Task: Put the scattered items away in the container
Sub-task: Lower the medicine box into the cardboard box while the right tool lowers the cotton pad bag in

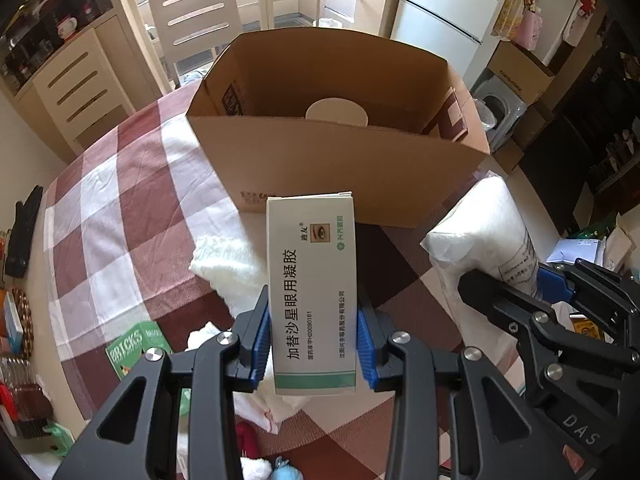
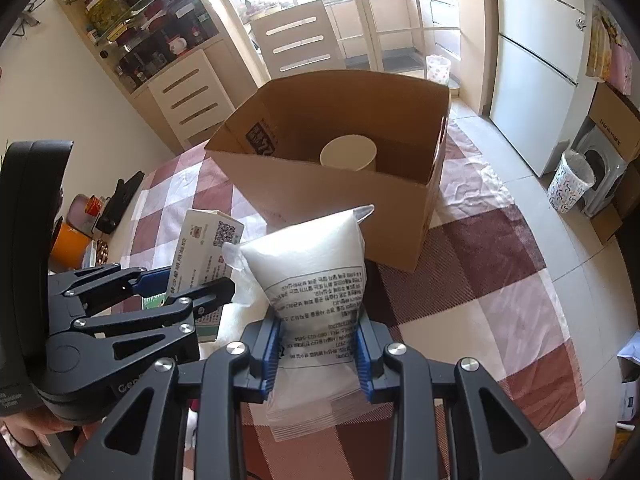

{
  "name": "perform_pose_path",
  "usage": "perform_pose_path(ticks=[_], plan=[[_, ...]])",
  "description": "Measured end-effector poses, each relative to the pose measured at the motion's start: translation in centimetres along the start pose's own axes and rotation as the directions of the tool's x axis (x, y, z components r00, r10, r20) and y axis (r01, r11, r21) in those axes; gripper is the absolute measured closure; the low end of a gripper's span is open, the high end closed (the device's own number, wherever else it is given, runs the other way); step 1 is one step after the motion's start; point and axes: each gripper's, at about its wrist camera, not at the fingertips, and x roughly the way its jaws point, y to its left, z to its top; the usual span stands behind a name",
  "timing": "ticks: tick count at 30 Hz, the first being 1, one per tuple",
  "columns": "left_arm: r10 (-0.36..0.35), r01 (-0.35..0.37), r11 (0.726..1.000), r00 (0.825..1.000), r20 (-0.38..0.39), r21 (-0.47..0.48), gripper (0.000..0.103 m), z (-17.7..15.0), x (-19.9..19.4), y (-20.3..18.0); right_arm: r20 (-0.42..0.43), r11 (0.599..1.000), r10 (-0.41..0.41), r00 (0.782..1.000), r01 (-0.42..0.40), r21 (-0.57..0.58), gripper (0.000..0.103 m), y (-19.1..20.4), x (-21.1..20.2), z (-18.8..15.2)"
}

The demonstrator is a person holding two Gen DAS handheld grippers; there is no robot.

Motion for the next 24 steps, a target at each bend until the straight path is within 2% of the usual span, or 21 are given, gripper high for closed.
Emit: perform_pose_path(ticks=[13,24], plan=[[-0.061,0.06,0.997,0.998,0.022,0.039,0.066,5.3,-1.1,0.1,0.046,1.0,0.006,0.999,-0.006,-0.003,0.071,-0.5,-0.6,3.9],[-0.154,0.153,0.988,0.985,0.075,0.018,0.066,12.5,-2.4,1.4,0.117,1.0,-0.002,0.993,0.002,-0.005,0.071,-0.8,-1.4,9.7]])
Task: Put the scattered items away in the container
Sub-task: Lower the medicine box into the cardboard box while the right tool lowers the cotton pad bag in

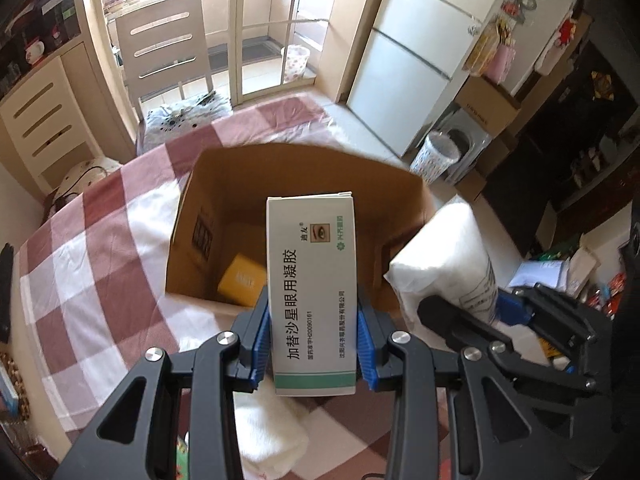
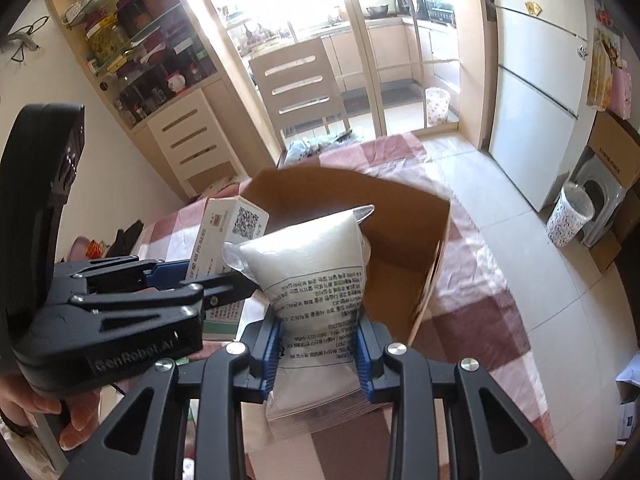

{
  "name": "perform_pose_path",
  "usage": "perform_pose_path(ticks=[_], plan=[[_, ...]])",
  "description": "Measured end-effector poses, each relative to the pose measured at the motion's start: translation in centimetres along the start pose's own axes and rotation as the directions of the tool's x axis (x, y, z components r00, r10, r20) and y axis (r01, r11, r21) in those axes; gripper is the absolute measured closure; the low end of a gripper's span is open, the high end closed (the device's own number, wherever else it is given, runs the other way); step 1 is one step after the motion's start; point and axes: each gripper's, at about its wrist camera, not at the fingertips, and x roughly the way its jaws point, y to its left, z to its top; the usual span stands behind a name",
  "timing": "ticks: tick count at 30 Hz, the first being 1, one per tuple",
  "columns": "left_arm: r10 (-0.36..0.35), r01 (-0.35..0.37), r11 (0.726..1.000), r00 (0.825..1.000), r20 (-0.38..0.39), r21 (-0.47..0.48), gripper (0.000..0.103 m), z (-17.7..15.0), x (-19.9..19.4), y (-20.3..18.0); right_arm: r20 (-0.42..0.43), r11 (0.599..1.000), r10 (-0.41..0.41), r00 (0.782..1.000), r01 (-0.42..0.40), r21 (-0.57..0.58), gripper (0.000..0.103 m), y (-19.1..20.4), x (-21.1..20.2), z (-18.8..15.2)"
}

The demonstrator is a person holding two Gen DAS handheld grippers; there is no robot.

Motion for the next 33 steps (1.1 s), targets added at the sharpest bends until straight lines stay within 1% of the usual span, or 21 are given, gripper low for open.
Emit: perform_pose_path(ticks=[5,8,12,16,22,29,33], plan=[[-0.054,0.053,0.997,0.999,-0.003,-0.055,0.066,3.5,1.7,1.7,0.025,0.999,-0.021,0.999,0.02,0.028,0.071,-0.9,1.5,2.7],[-0.062,0.06,0.994,0.998,-0.023,-0.089,0.066,4.8,3.6,2.9,0.022,0.998,-0.032,0.999,0.031,0.056,0.072,-1.6,3.3,3.8],[-0.063,0.054,0.988,0.996,-0.06,-0.144,0.066,5.5,6.4,4.4,-0.006,0.995,-0.044,0.999,0.045,0.089,0.071,-2.5,6.1,4.5],[-0.066,0.046,0.982,0.992,-0.103,-0.184,0.066,5.1,8.7,5.3,-0.048,0.993,-0.058,0.997,0.062,0.098,0.071,-2.9,8.7,4.5],[-0.043,0.016,0.982,0.99,-0.138,-0.188,0.066,4.2,10.6,5.8,-0.115,0.993,-0.076,0.99,0.086,0.085,0.071,-2.9,11.8,3.5],[0.002,-0.03,0.987,0.986,-0.168,-0.161,0.066,3.6,11.9,5.7,-0.159,0.992,-0.099,0.982,0.11,0.059,0.071,-2.7,13.5,2.7],[0.025,-0.053,0.988,0.983,-0.183,-0.147,0.066,3.4,12.4,5.7,-0.178,0.993,-0.106,0.978,0.115,0.041,0.068,-2.6,13.8,2.5]])
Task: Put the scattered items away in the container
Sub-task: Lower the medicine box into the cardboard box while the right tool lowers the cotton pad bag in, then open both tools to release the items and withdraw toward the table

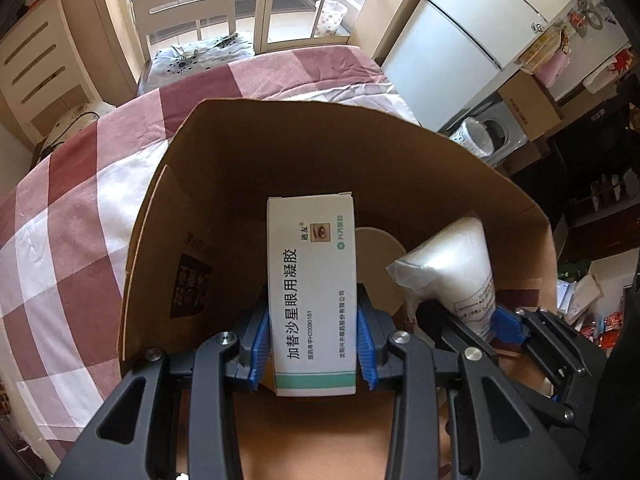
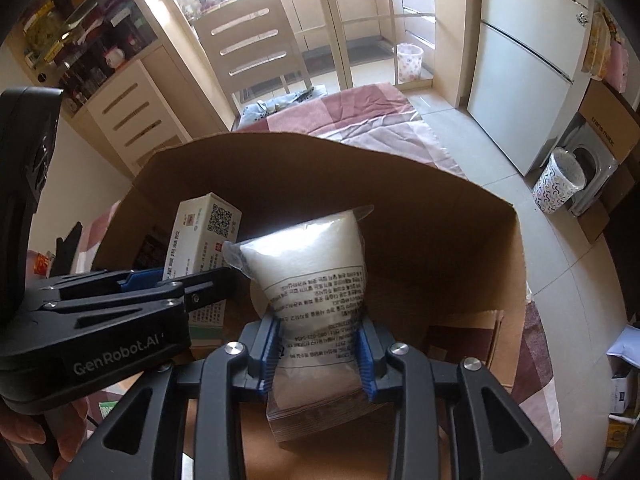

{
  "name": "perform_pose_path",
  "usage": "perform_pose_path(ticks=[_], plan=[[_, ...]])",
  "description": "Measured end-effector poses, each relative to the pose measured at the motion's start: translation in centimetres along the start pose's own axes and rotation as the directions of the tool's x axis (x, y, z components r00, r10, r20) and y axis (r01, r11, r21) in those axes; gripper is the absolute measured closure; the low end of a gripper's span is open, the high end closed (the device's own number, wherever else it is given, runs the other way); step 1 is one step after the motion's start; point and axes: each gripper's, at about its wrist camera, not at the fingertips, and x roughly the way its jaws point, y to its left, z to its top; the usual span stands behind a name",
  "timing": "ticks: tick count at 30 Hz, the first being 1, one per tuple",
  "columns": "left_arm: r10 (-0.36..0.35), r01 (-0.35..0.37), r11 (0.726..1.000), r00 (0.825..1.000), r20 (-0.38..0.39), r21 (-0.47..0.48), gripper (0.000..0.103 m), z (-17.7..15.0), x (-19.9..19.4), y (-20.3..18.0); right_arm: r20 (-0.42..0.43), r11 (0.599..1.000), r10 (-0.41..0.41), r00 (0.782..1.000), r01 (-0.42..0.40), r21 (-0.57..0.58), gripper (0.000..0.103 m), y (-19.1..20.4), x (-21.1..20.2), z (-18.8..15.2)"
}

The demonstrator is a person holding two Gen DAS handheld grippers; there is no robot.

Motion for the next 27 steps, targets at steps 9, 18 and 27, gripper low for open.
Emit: perform_pose_path(ticks=[9,18,27], plan=[[0.014,-0.014,1.0,1.0,-0.024,0.003,0.058,-0.2,0.3,-0.1,-0.043,1.0,0.0,0.999,-0.001,-0.007,0.064,0.0,0.8,-0.1],[0.006,-0.006,1.0,1.0,0.014,0.019,0.045,-0.2,-2.0,-0.5,-0.068,0.998,0.056,0.996,-0.056,0.003,0.052,0.0,0.1,0.1],[0.01,-0.011,1.0,0.996,0.089,0.014,0.042,-0.9,-6.3,-0.5,-0.028,0.997,0.079,0.996,-0.08,-0.016,0.048,0.7,-2.7,-0.1]])
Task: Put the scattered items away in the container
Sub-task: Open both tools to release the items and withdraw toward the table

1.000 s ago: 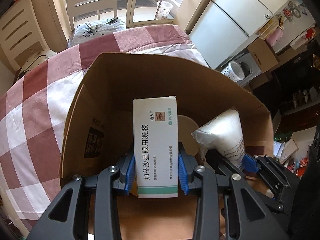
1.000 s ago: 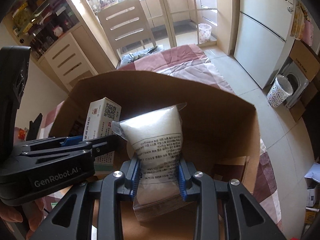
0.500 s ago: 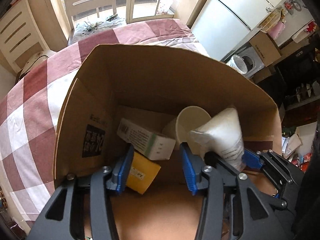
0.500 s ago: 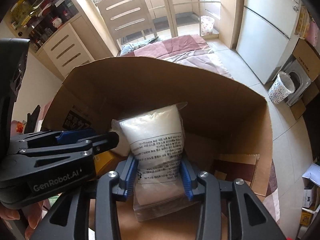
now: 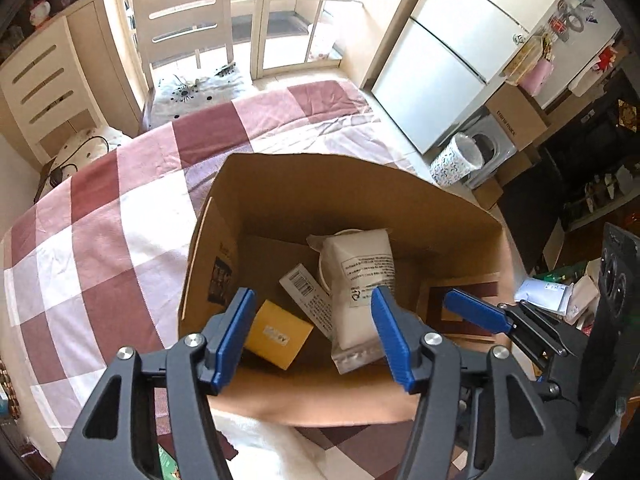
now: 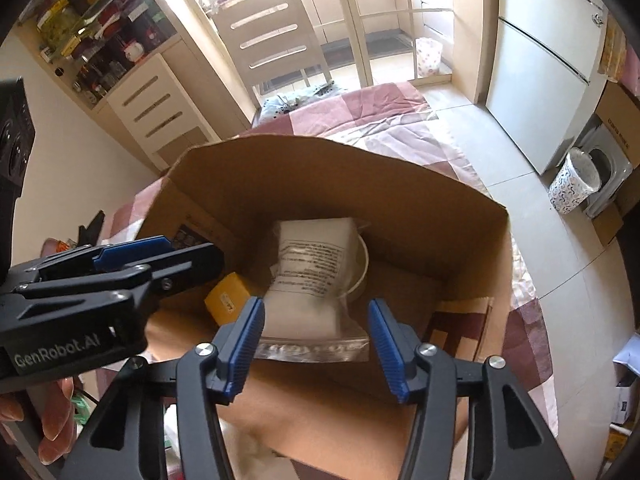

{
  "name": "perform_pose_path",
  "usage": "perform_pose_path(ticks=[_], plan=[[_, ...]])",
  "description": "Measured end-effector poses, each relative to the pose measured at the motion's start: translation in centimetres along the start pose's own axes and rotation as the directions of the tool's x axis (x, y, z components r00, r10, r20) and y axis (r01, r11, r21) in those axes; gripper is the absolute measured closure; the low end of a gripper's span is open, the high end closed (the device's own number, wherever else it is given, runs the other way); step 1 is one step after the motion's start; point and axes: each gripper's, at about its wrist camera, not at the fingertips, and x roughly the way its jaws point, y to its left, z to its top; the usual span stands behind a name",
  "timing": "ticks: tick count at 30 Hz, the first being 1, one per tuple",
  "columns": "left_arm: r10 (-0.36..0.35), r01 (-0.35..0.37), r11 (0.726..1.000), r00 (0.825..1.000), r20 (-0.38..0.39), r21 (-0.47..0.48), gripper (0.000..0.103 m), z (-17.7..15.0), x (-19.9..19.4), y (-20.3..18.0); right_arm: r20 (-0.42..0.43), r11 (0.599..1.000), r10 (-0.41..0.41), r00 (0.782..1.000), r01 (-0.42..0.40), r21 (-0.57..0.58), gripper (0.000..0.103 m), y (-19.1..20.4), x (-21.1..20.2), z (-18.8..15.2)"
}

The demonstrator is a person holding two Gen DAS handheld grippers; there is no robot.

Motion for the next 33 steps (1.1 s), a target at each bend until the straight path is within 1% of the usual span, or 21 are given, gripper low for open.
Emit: perform_pose_path(ticks=[13,18,25,29,33], plan=[[0.027,-0.026,1.0,0.999,0.032,-0.008,0.042,-1.9,-3.0,-0.4,0.051,1.0,0.011,0.999,-0.011,-0.003,0.047,0.0,-3.7,-0.8],[0.047,-0.046,0.999,0.997,0.054,-0.013,0.042,-3.3,-4.7,-0.4,0.062,1.0,0.016,0.998,-0.015,-0.014,0.047,0.2,-5.0,-1.6],[0.092,-0.09,0.995,0.993,0.07,-0.036,0.042,-6.6,-7.0,0.1,0.076,0.998,0.027,0.997,-0.023,-0.053,0.047,1.5,-7.0,-3.7],[0.112,-0.108,0.993,0.991,0.067,-0.055,0.042,-9.2,-8.1,0.5,0.076,0.996,0.039,0.996,-0.033,-0.078,0.047,2.5,-7.7,-5.4],[0.115,-0.11,0.991,0.992,0.061,-0.082,0.042,-11.5,-8.8,1.0,0.071,0.994,0.057,0.996,-0.05,-0.094,0.048,3.6,-8.3,-6.9]])
